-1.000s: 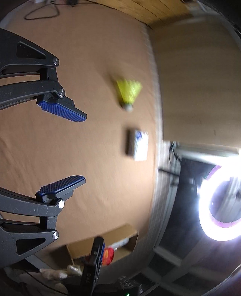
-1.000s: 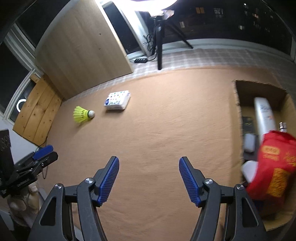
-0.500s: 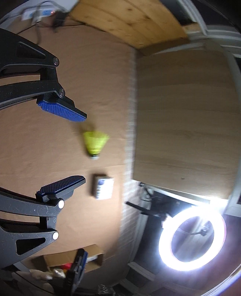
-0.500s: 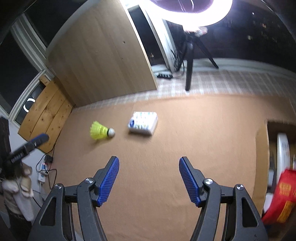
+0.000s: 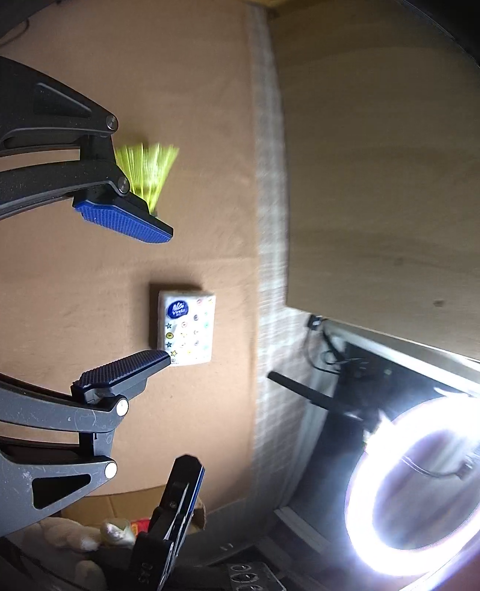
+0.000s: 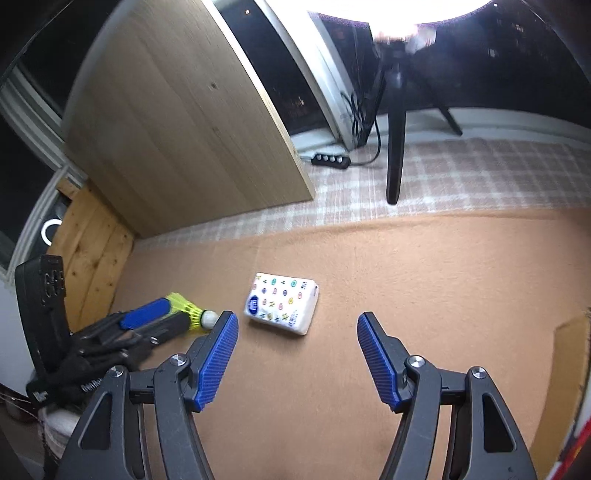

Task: Organize objects
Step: 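Lower the open left tool around the white tissue pack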

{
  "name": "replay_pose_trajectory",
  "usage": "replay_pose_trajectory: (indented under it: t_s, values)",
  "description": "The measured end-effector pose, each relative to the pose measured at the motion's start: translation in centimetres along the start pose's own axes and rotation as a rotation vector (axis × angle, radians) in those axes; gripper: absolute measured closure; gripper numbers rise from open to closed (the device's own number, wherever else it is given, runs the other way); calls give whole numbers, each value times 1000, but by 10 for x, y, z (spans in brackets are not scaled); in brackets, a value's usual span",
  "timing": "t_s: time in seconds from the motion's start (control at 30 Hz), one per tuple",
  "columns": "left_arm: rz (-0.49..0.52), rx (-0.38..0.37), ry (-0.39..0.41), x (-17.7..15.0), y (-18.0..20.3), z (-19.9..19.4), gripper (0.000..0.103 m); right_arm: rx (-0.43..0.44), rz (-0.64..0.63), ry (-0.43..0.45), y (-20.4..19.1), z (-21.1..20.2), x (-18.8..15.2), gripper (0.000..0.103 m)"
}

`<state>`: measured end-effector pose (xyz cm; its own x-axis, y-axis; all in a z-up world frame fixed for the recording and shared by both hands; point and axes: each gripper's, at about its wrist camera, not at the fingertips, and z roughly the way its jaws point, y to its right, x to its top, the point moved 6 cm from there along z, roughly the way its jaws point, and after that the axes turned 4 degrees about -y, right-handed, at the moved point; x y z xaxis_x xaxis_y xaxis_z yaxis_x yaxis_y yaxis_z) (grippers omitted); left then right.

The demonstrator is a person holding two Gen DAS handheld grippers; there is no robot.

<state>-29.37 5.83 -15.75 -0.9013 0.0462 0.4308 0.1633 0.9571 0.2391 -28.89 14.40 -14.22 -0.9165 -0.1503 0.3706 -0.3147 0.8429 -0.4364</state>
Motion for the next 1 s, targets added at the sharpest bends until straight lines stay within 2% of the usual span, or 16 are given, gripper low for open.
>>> replay_pose_trajectory:
  t_s: [0.13,0.23,0.3,0.43,0.53,0.67,0.77,1.0]
  values:
    - [1,-26,-44,0,6,38,40,14,36,-38,11,28,2,48]
    - [8,-34,-55,3,9,56,40,36,53,-61,13,46,4,51]
    - [9,-39,-60,3,8,62,40,54,58,-76,12,54,4,58]
    - [4,-53,-86,4,7,79,48,85,86,-105,10,70,6,61]
    - [10,-61,-106,3,7,88,49,86,86,-122,8,78,8,63]
    - [9,-83,-104,6,7,92,51,93,72,-143,3,86,7,69]
    - [4,-111,-108,6,9,93,60,102,73,-150,0,88,5,77]
    - [-7,-127,-109,1,11,89,63,86,68,-148,2,84,1,79]
